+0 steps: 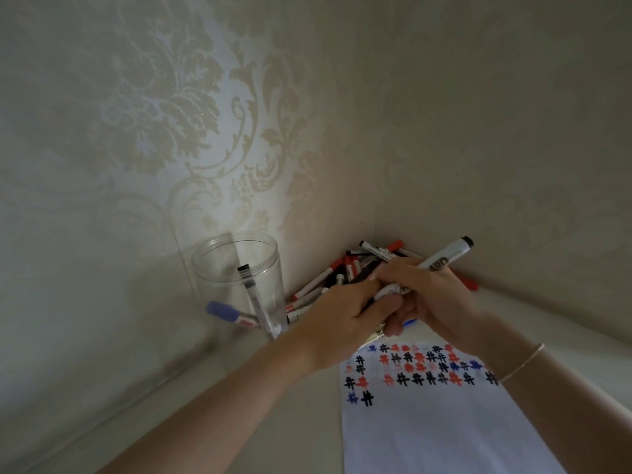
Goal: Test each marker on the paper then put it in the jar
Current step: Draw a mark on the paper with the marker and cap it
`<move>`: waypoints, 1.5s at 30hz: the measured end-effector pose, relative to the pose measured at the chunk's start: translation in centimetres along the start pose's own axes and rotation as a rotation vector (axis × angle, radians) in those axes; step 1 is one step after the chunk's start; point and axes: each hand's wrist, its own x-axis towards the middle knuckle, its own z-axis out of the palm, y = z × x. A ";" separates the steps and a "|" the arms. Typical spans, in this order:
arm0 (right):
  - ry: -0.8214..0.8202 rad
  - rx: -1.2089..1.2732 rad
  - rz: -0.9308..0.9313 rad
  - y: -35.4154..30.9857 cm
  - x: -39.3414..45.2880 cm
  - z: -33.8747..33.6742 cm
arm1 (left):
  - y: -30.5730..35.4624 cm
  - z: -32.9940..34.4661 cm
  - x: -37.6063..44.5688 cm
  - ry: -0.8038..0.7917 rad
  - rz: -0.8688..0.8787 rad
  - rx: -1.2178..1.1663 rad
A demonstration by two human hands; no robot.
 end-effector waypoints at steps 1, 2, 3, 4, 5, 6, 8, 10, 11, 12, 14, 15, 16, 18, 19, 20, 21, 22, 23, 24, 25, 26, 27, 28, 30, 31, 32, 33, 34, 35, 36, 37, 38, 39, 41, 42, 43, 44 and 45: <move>-0.002 0.018 0.000 -0.2 -0.2 -0.1 | 0.3 0.1 0.2 0.005 0.004 -0.037; 0.004 0.031 -0.005 -0.2 -0.3 -0.3 | 0.4 0.3 0.4 0.003 -0.003 -0.088; 0.016 0.036 -0.005 -0.2 -0.5 -0.5 | 0.5 0.5 0.6 -0.006 -0.016 -0.159; 0.025 0.039 -0.006 -0.2 -0.6 -0.8 | 0.5 0.7 0.7 -0.020 -0.032 -0.231; 0.031 0.037 -0.004 -0.2 -0.9 -1.1 | 0.6 1.0 0.9 -0.034 -0.043 -0.289; 0.034 0.036 -0.003 -0.3 -1.1 -1.4 | 0.7 1.2 1.0 -0.058 -0.054 -0.335; 0.026 0.025 0.008 -0.4 -1.7 -2.0 | 1.2 1.6 1.2 -0.116 -0.076 -0.380; 0.020 0.010 0.014 -0.5 -2.3 -2.7 | 1.8 2.0 1.3 -0.171 -0.069 -0.349; 0.027 -0.015 0.009 -0.5 -2.5 -2.9 | 1.9 2.1 1.5 -0.187 -0.049 -0.287; 0.045 -0.054 0.000 -0.5 -2.6 -3.2 | 1.9 2.2 1.6 -0.198 -0.024 -0.205; 0.107 -0.169 -0.029 -0.3 -2.8 -3.4 | 1.8 2.2 1.9 -0.218 0.001 -0.065; 0.141 -0.234 -0.049 -0.3 -2.8 -3.4 | 1.6 2.2 2.0 -0.220 0.003 -0.022; 0.175 -0.291 -0.070 -0.2 -2.6 -3.4 | 1.7 2.1 2.1 -0.216 -0.004 0.002; 0.233 -0.356 -0.101 -0.2 -2.2 -3.3 | 2.1 2.2 1.9 -0.187 -0.041 -0.031; 0.247 -0.349 -0.105 -0.2 -2.0 -3.2 | 2.2 2.2 1.8 -0.169 -0.047 -0.070; 0.240 -0.318 -0.104 -0.3 -1.7 -3.1 | 2.1 2.3 1.7 -0.144 -0.035 -0.090; 0.212 -0.275 -0.103 -0.3 -1.6 -2.9 | 1.9 2.4 1.6 -0.106 -0.002 -0.083; 0.170 -0.229 -0.102 -0.4 -1.4 -2.7 | 1.7 2.5 1.5 -0.067 0.037 -0.071; 0.127 -0.192 -0.102 -0.5 -1.3 -2.5 | 1.5 2.5 1.3 -0.032 0.071 -0.065; 0.091 -0.171 -0.104 -0.6 -1.3 -2.4 | 1.4 2.6 1.1 -0.002 0.097 -0.073; 0.059 -0.161 -0.107 -0.7 -1.2 -2.4 | 1.2 2.6 0.9 0.018 0.099 -0.096; 0.035 -0.160 -0.108 -0.8 -1.2 -2.3 | 1.3 2.7 0.7 0.019 0.081 -0.134; 0.023 -0.172 -0.106 -0.9 -1.2 -2.3 | 1.2 2.8 0.6 0.017 0.061 -0.154; 0.024 -0.184 -0.103 -0.8 -1.1 -2.3 | 1.2 2.8 0.5 0.004 0.053 -0.152; 0.094 -0.196 -0.101 -0.4 -1.1 -2.3 | 0.7 2.8 0.7 -0.046 0.048 -0.112; 0.173 -0.197 -0.107 -0.2 -1.1 -2.4 | 0.1 2.8 0.9 -0.077 0.007 -0.064; 0.279 -0.200 -0.115 0.0 -1.0 -2.7 | -0.7 2.8 1.1 -0.109 -0.057 -0.003; 0.400 -0.209 -0.124 0.2 -1.0 -3.1 | -1.5 3.0 1.2 -0.135 -0.120 0.065; 0.518 -0.219 -0.134 0.4 -1.0 -3.6 | -2.3 3.3 1.4 -0.137 -0.137 0.141; 0.619 -0.229 -0.143 0.5 -1.0 -4.2 | -3.2 3.7 1.6 -0.117 -0.104 0.233; 0.696 -0.244 -0.146 0.8 -1.1 -4.8 | -3.8 4.1 1.7 -0.090 -0.047 0.328; 0.748 -0.259 -0.140 1.1 -1.2 -5.2 | -4.5 4.5 2.1 -0.070 0.005 0.417; 0.780 -0.267 -0.127 1.5 -1.4 -5.5 | -5.0 5.0 2.5 -0.051 0.051 0.488; 0.797 -0.261 -0.112 1.9 -1.6 -5.7 | -5.3 5.5 2.9 -0.030 0.085 0.546; 0.808 -0.233 -0.087 2.6 -1.9 -5.8 | -5.5 6.3 3.6 -0.008 0.119 0.633; 0.810 -0.220 -0.076 2.9 -2.0 -5.8 | -5.5 6.6 3.9 -0.011 0.131 0.671; 0.813 -0.216 -0.066 3.1 -2.1 -5.7 | -5.5 6.9 4.1 -0.005 0.149 0.708; 0.818 -0.219 -0.057 3.3 -2.2 -5.7 | -5.7 7.3 4.4 0.013 0.165 0.740; 0.825 -0.222 -0.049 3.5 -2.2 -5.7 | -5.8 7.6 4.5 0.031 0.175 0.763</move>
